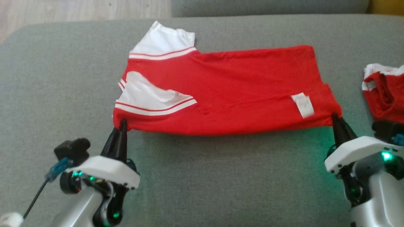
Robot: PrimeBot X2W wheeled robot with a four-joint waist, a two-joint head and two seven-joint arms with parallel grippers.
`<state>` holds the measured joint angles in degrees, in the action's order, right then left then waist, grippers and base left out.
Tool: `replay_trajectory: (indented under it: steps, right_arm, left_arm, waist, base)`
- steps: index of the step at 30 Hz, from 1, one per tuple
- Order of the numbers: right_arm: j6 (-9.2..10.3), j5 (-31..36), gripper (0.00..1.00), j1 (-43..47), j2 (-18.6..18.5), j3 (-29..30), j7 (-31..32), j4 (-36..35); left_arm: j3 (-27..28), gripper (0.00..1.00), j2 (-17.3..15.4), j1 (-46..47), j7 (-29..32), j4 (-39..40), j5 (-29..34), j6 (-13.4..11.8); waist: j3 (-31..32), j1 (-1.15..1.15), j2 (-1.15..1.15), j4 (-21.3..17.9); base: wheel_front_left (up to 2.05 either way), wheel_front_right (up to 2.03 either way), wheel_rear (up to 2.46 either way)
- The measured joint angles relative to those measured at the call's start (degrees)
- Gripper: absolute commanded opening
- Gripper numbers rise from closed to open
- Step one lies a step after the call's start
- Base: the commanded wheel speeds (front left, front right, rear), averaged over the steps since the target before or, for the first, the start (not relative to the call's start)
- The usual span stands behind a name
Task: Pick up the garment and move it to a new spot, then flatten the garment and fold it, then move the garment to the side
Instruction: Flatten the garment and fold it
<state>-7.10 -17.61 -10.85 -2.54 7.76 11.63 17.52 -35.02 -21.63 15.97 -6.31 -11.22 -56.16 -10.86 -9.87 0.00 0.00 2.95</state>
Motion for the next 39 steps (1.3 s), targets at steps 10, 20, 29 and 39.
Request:
replay_trajectory:
  steps: [10,20,29,39]
  right_arm:
    - [0.0,-1.03,0.0,17.68,0.24,1.19,7.88,-11.85]
    - [0.0,-2.14,0.94,24.42,0.29,0.89,8.55,-13.76]
    - [0.0,-1.54,1.0,24.31,0.33,2.02,6.57,-16.61]
    - [0.0,3.74,1.0,11.21,0.3,-0.89,7.38,-24.08]
  left_arm:
    - [-2.59,0.0,-6.53,-16.23,4.3,17.03,0.66,-7.67]
    - [-4.16,0.0,-6.23,-21.96,4.22,15.77,-1.0,-8.8]
    - [-2.79,1.0,-9.45,-18.81,3.18,15.4,2.08,-9.31]
    - [-0.62,1.0,-18.28,12.69,14.25,16.77,10.95,-2.61]
  waist:
    - [5.2,-0.01,0.0,0.92]
    - [5.59,-0.01,0.0,0.43]
    - [4.42,-0.01,0.0,-0.81]
    - [-1.91,0.01,0.0,-2.45]
  base:
    - [0.0,0.0,0.0]
    - [0.0,0.0,0.0]
    - [0.0,0.0,0.0]
    - [0.0,0.0,0.0]
